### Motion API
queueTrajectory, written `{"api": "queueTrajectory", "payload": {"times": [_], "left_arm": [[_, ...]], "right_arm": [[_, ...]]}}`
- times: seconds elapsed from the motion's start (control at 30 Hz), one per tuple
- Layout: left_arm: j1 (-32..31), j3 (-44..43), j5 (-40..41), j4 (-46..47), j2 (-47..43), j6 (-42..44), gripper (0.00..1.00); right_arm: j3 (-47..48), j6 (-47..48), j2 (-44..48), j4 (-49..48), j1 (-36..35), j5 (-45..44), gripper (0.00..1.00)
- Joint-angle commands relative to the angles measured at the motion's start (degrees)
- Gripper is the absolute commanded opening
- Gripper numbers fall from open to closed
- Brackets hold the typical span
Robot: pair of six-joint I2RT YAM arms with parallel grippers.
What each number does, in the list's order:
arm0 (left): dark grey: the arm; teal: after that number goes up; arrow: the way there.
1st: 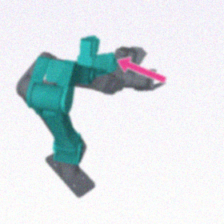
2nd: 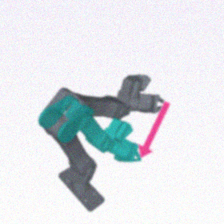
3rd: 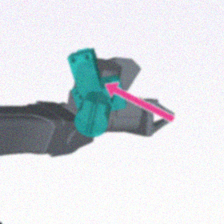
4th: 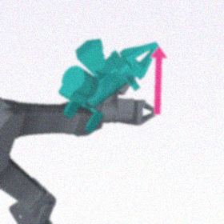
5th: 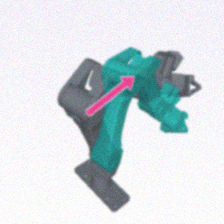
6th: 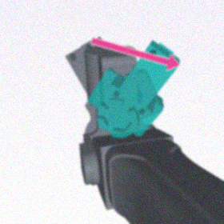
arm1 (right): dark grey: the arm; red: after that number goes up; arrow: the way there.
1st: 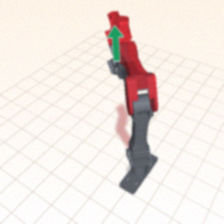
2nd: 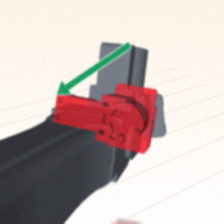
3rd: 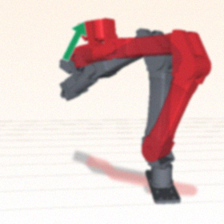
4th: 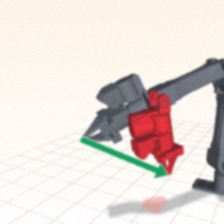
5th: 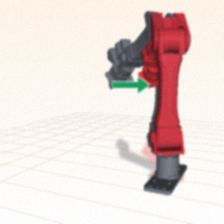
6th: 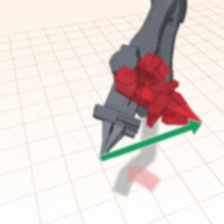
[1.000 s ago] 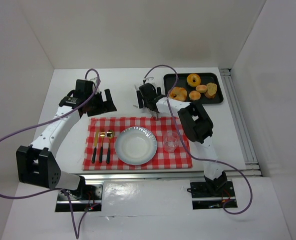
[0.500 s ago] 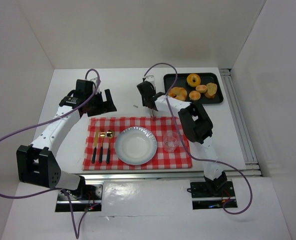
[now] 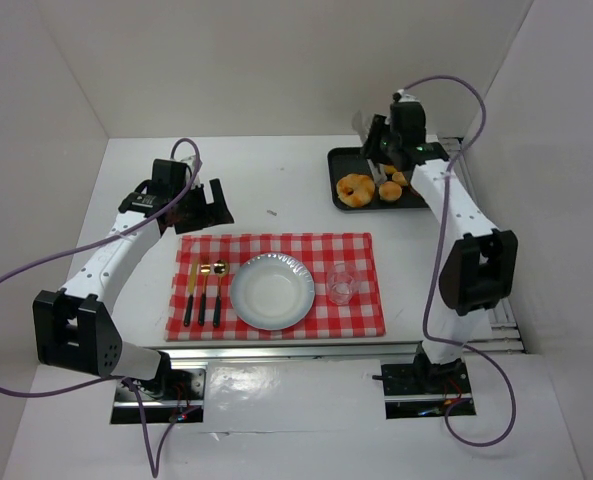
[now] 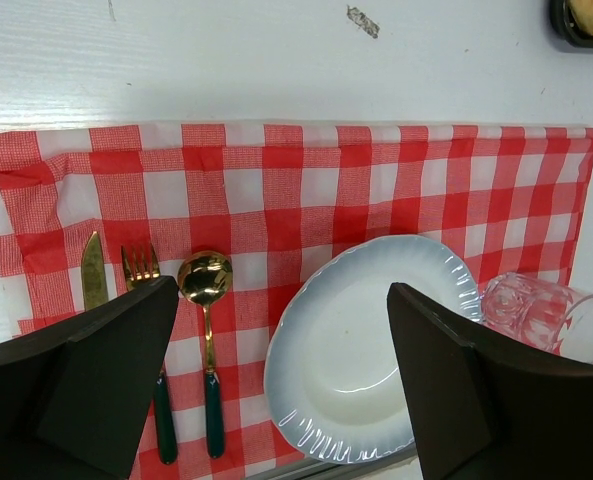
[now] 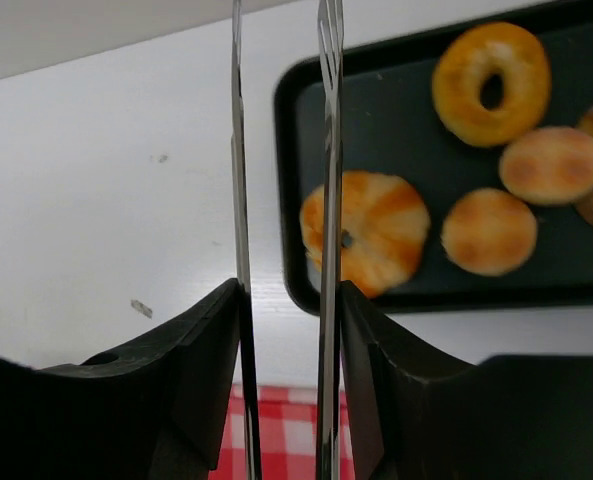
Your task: Place the bread
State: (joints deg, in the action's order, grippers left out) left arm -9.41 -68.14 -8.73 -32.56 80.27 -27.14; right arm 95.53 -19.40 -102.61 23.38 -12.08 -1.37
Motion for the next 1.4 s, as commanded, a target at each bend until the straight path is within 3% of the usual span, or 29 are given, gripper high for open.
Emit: {"api": "queueTrajectory", "payload": {"times": [0.0,0.5,0.97,1.37], "left_arm": [[0.3,-1.5,-0.6,0.8,-0.9,0.9,0.99],[0.3,-1.5,-1.7,0.8,-0.9,0.3,0.99],[0.3,-0.9,-1.7,0.8,-0.9,0.3,0.99],[0.3,-0.9,-1.7,1.4,-0.9,0.3,0.99]], "right_arm": [[-6.3,-0.3,5.0,6.1,0.9,3.0,0.49],[-19.6,0.8,11.3,8.0,5.0,3.1,0.58],[-19.6,2.3,7.3,6.4,4.5,3.3,0.64],[-18.5,2.3,4.3,3.5,4.0,4.4,0.61]]}}
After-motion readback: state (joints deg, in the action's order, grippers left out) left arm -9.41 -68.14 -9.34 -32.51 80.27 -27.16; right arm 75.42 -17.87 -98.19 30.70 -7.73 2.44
